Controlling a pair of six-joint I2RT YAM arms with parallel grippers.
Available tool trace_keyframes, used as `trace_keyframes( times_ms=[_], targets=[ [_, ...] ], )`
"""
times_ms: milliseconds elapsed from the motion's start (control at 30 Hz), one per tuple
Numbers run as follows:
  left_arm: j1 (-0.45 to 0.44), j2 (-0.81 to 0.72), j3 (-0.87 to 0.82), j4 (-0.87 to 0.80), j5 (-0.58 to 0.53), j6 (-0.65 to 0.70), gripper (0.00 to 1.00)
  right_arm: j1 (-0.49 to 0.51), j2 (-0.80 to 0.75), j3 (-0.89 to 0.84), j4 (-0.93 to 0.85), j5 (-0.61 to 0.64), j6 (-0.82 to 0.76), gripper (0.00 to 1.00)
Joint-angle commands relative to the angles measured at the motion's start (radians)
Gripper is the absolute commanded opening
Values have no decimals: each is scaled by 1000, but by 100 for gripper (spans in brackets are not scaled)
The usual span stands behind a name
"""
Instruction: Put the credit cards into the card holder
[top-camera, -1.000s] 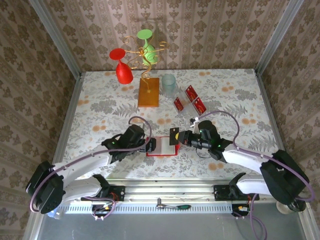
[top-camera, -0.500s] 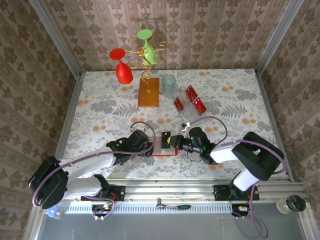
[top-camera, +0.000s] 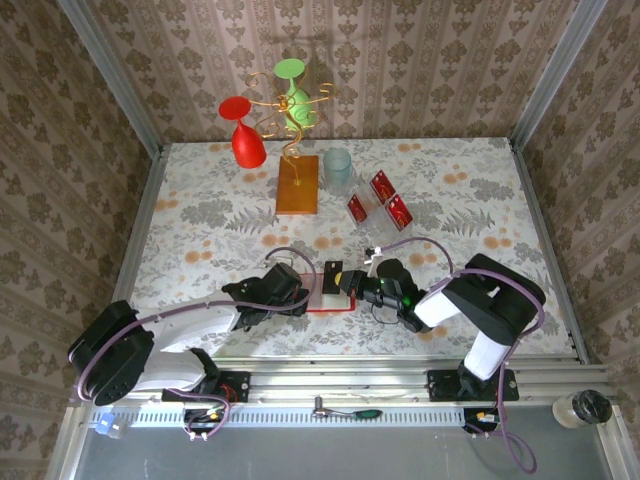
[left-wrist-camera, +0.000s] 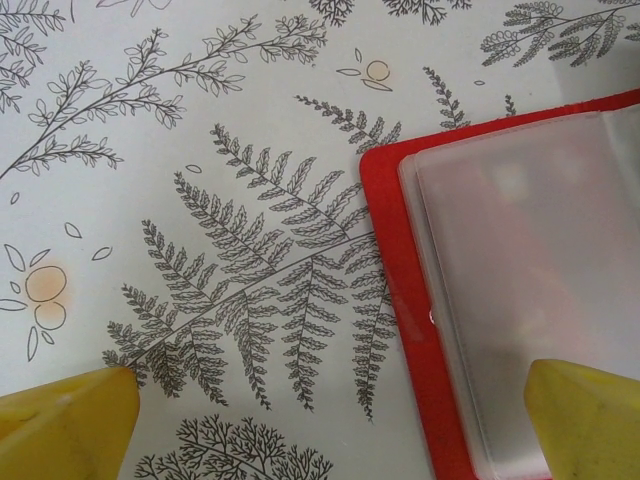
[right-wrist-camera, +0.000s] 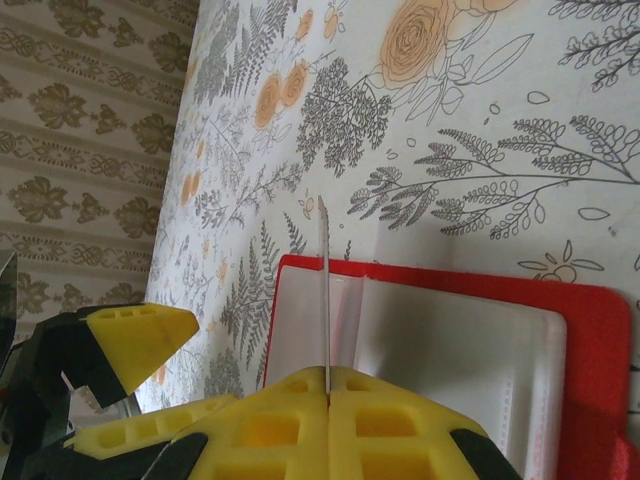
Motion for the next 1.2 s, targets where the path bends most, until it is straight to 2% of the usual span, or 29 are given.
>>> trace_keyframes(
  times_ms=[0,433,967,1167],
  targets=[
    [-7,12,-11,13,-32,-12,100,8,28,-10,89,37,17,0],
    [-6,49,-38,20,-45,-44,100,10,123,-7,195,42,49,0],
    [-8,72,-52,44,-38,-52,100,10,166,2,217,5,69,0],
    [-15,31,-48,-19,-87,-91,100,11,166,-7,240,-14,90,0]
  ],
)
